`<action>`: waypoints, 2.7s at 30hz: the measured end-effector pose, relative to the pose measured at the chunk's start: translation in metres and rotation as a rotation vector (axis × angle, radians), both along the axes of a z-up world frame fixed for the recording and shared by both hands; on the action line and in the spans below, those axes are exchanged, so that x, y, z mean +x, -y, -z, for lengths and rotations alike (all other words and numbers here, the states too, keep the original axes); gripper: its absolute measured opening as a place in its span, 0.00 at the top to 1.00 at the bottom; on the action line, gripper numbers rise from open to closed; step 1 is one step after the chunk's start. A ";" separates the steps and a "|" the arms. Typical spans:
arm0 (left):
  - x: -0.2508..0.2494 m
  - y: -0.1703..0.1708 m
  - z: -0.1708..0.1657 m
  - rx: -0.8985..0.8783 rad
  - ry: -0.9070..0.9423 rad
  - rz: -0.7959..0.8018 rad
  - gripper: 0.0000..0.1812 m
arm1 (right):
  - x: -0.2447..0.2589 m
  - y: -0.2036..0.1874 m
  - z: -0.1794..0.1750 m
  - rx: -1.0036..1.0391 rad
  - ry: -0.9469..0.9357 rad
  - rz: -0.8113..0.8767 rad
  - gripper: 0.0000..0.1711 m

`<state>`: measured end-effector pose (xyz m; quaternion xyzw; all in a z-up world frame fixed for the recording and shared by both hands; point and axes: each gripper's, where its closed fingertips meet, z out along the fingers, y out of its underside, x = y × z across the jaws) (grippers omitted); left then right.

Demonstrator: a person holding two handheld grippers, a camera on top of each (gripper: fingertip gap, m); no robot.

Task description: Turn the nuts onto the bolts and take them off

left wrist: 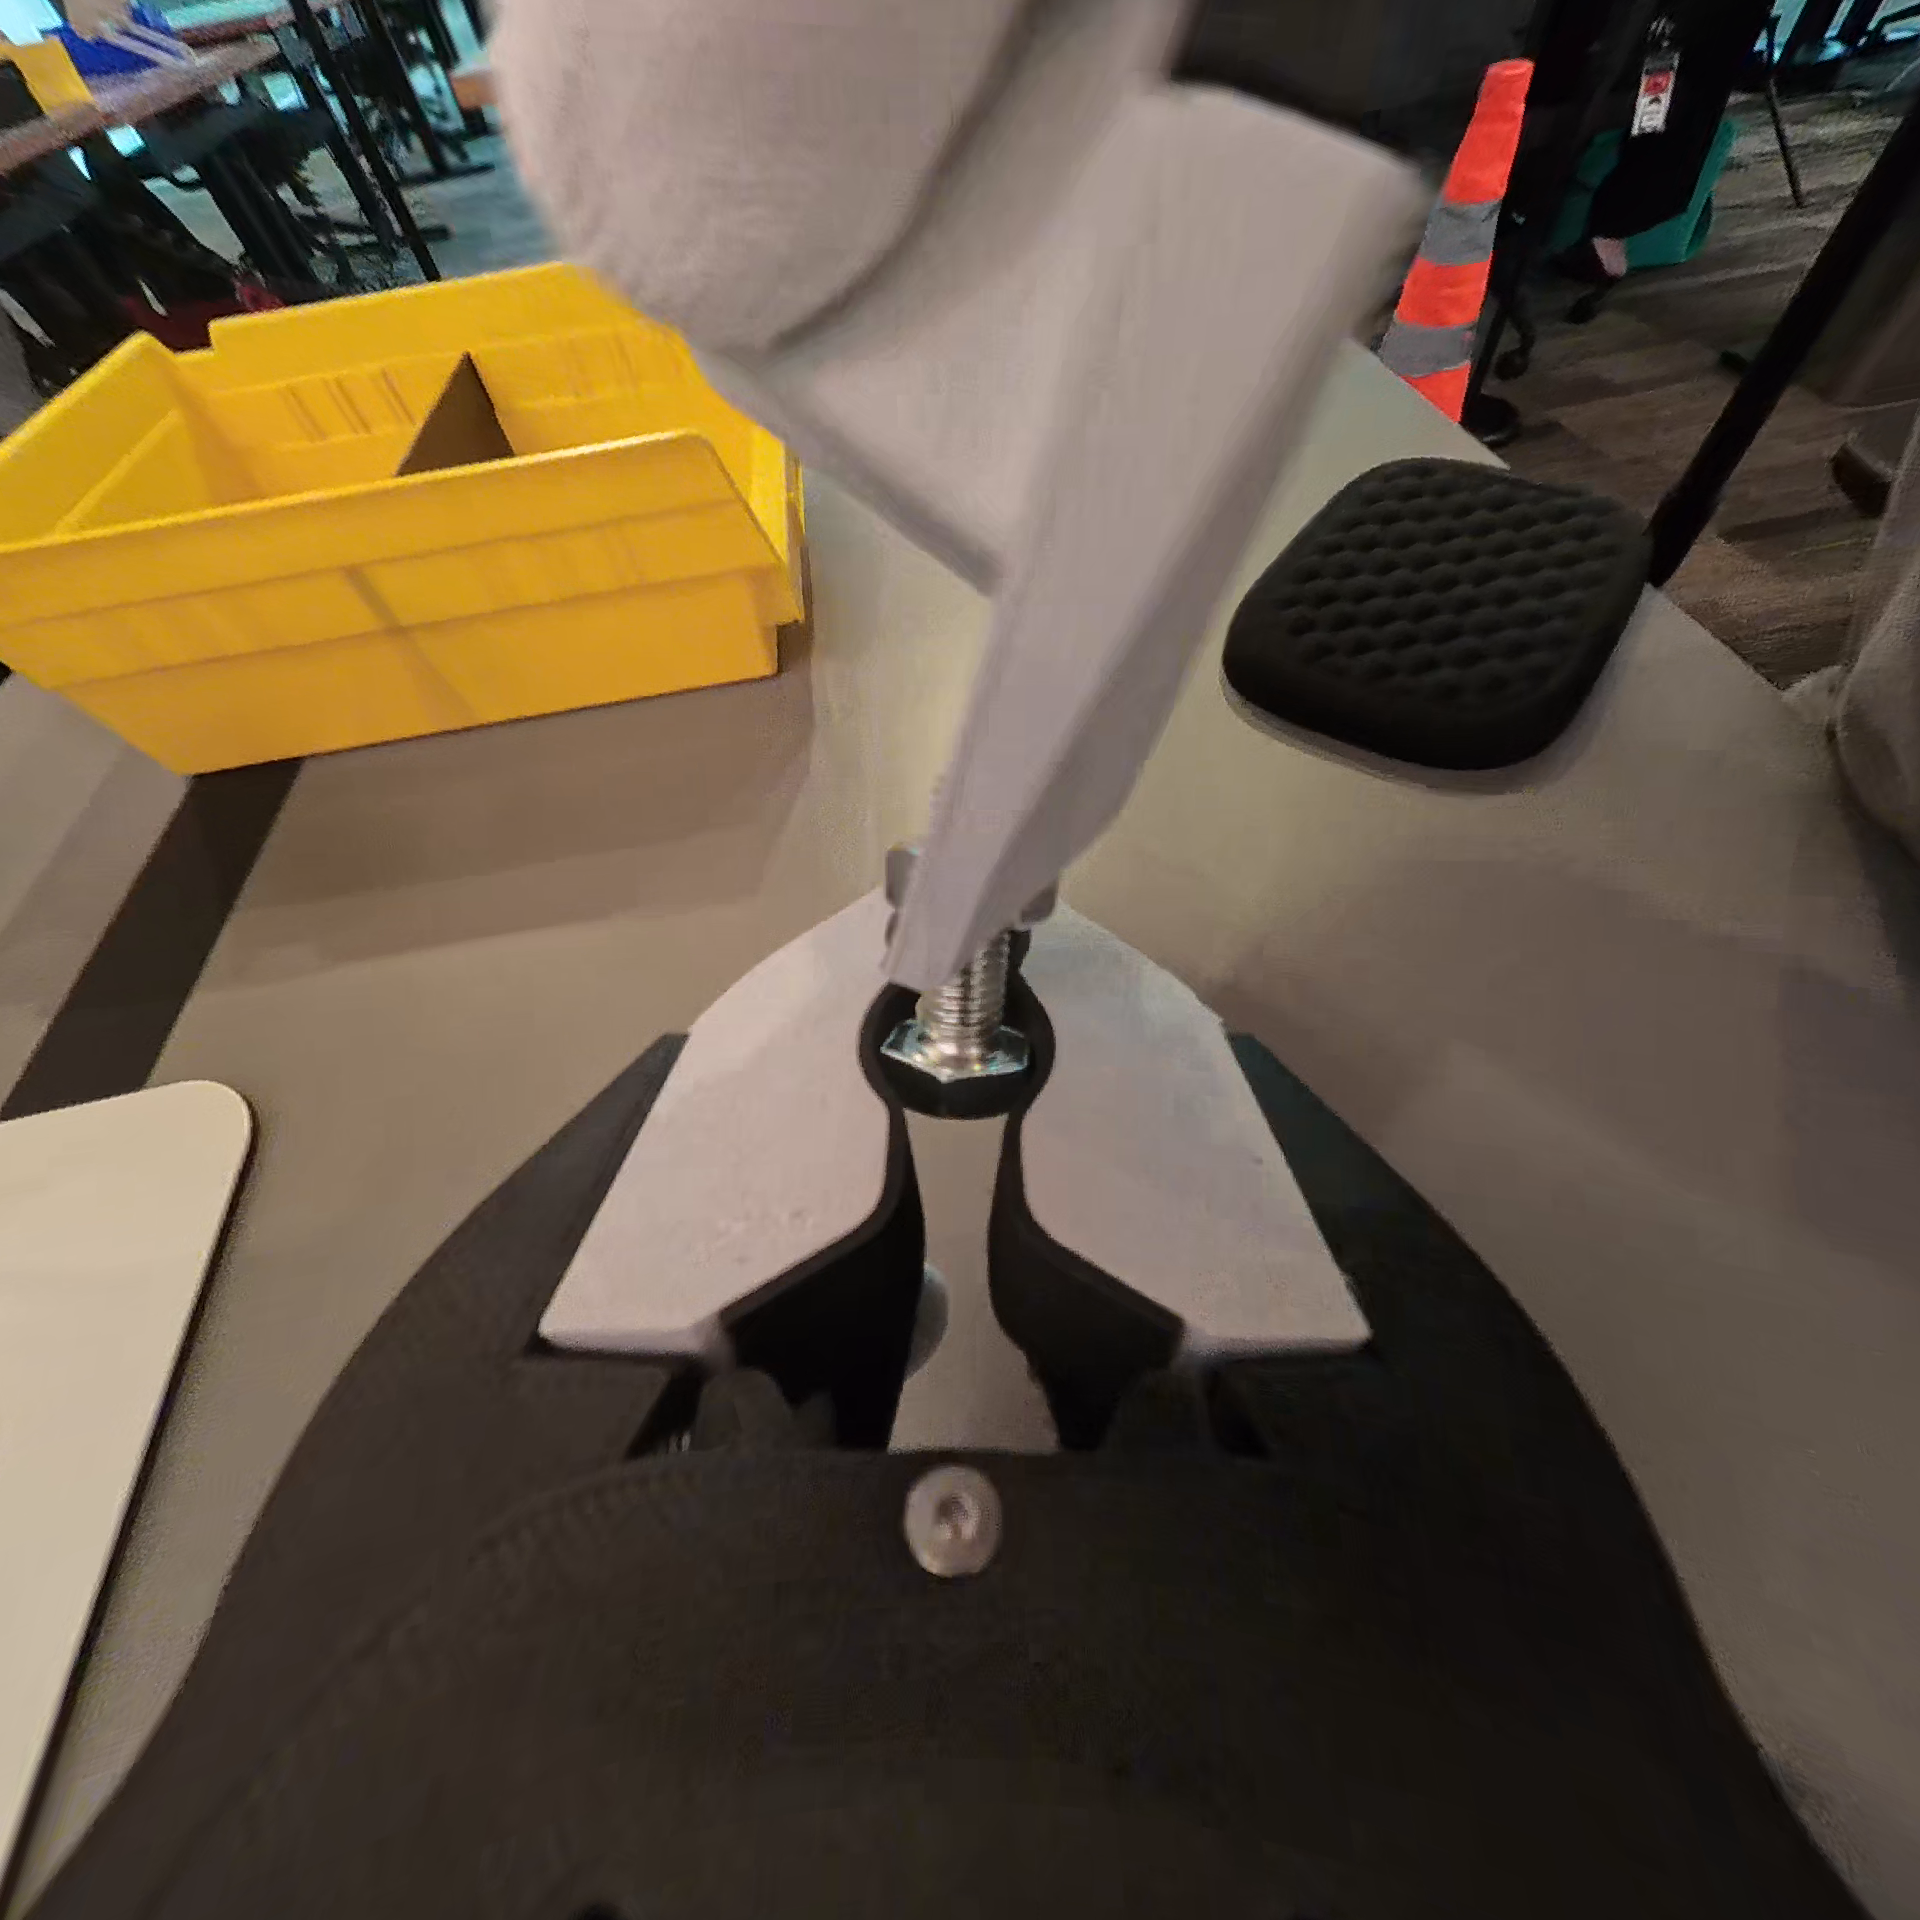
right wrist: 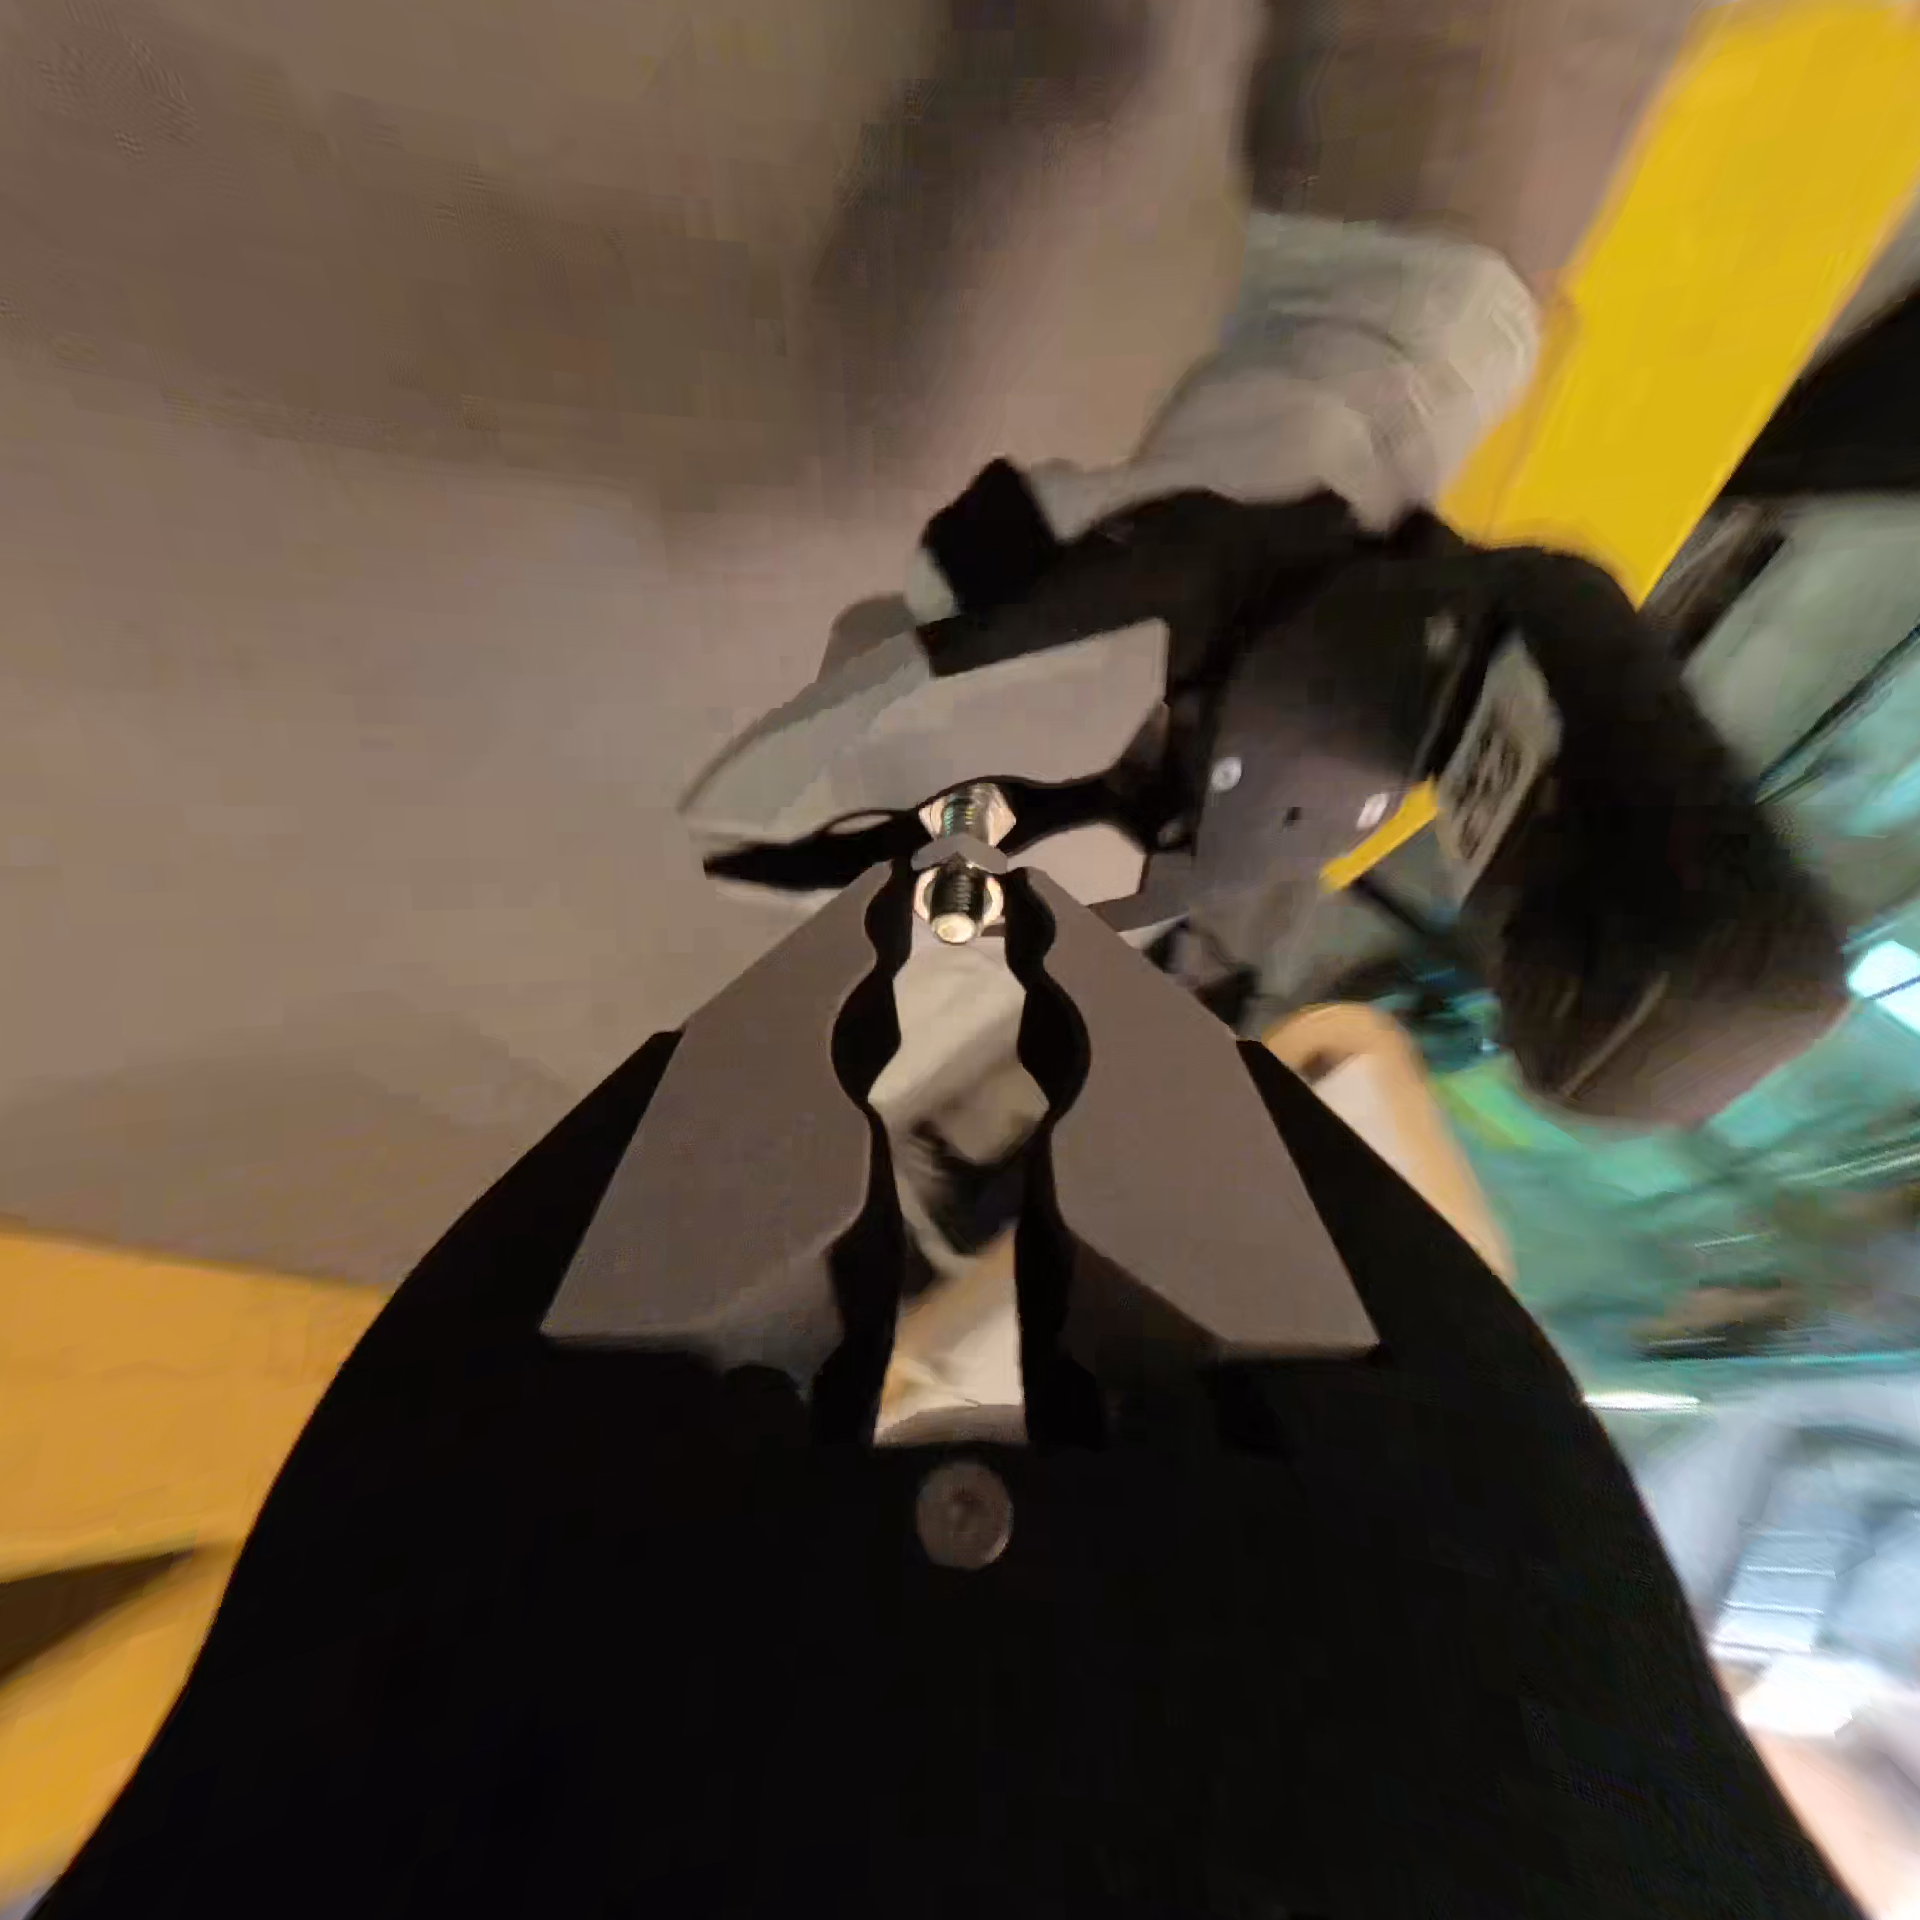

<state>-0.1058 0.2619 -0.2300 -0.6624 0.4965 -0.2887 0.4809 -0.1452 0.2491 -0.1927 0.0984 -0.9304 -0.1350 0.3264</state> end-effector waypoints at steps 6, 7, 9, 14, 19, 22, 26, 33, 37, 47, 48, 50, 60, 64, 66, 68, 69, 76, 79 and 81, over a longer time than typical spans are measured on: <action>-0.010 -0.007 -0.007 0.024 0.035 -0.045 0.94 | -0.013 -0.003 -0.008 0.160 -0.078 -0.123 0.87; -0.012 -0.010 -0.009 0.036 0.036 -0.063 0.95 | -0.015 -0.007 -0.014 0.048 -0.105 -0.012 0.86; -0.017 -0.016 -0.011 0.060 0.030 -0.103 0.94 | -0.013 -0.013 -0.022 -0.249 -0.110 0.291 0.84; -0.023 -0.031 -0.019 0.120 0.042 -0.204 0.95 | -0.012 -0.013 -0.032 -1.307 -0.075 1.069 0.83; -0.021 -0.035 -0.015 0.139 0.009 -0.227 0.95 | -0.010 -0.016 -0.014 -1.510 -0.064 1.177 0.78; -0.021 -0.036 -0.015 0.143 0.008 -0.231 0.94 | -0.014 -0.015 -0.014 -1.473 -0.099 1.157 0.87; -0.021 -0.033 -0.013 0.130 0.006 -0.215 0.94 | -0.016 -0.012 -0.011 -1.415 -0.087 1.121 0.91; -0.003 -0.006 -0.009 0.041 0.031 -0.037 0.94 | -0.002 0.003 -0.008 -0.572 0.012 0.397 0.91; 0.001 0.001 0.000 -0.002 0.026 0.011 0.94 | 0.000 0.005 -0.003 0.194 -0.002 -0.194 0.91; -0.020 -0.025 -0.018 0.093 0.060 -0.159 0.94 | -0.012 -0.011 -0.038 -0.795 -0.148 0.695 0.71; -0.021 -0.027 -0.020 0.104 0.064 -0.172 0.94 | -0.011 -0.011 -0.040 -0.968 -0.138 0.814 0.73; -0.021 -0.030 -0.022 0.122 0.060 -0.197 0.95 | -0.012 -0.014 -0.039 -1.250 -0.111 1.005 0.75; -0.018 -0.029 -0.018 0.132 0.023 -0.188 0.94 | -0.015 -0.009 -0.015 -1.395 -0.064 1.059 0.91; -0.009 -0.015 -0.016 0.092 0.035 -0.098 0.94 | -0.008 -0.001 -0.012 -0.972 -0.040 0.719 0.91; -0.001 -0.006 -0.012 0.074 0.026 -0.041 0.94 | -0.002 0.001 -0.010 -0.535 -0.047 0.382 0.91; 0.006 -0.004 -0.005 0.057 0.003 -0.024 0.94 | 0.003 0.000 -0.007 -0.012 -0.040 0.006 0.91; 0.007 -0.004 -0.002 0.053 -0.001 -0.019 0.94 | 0.004 0.000 -0.006 0.147 -0.016 -0.089 0.91; -0.012 -0.023 -0.014 0.115 0.019 -0.149 0.94 | -0.007 -0.016 -0.022 -0.081 -0.109 0.183 0.77; -0.021 -0.035 -0.019 0.174 -0.001 -0.237 0.94 | -0.009 -0.024 -0.037 -0.573 -0.196 0.586 0.62; -0.022 -0.039 -0.023 0.204 0.005 -0.268 0.94 | -0.010 -0.027 -0.042 -0.954 -0.209 0.836 0.68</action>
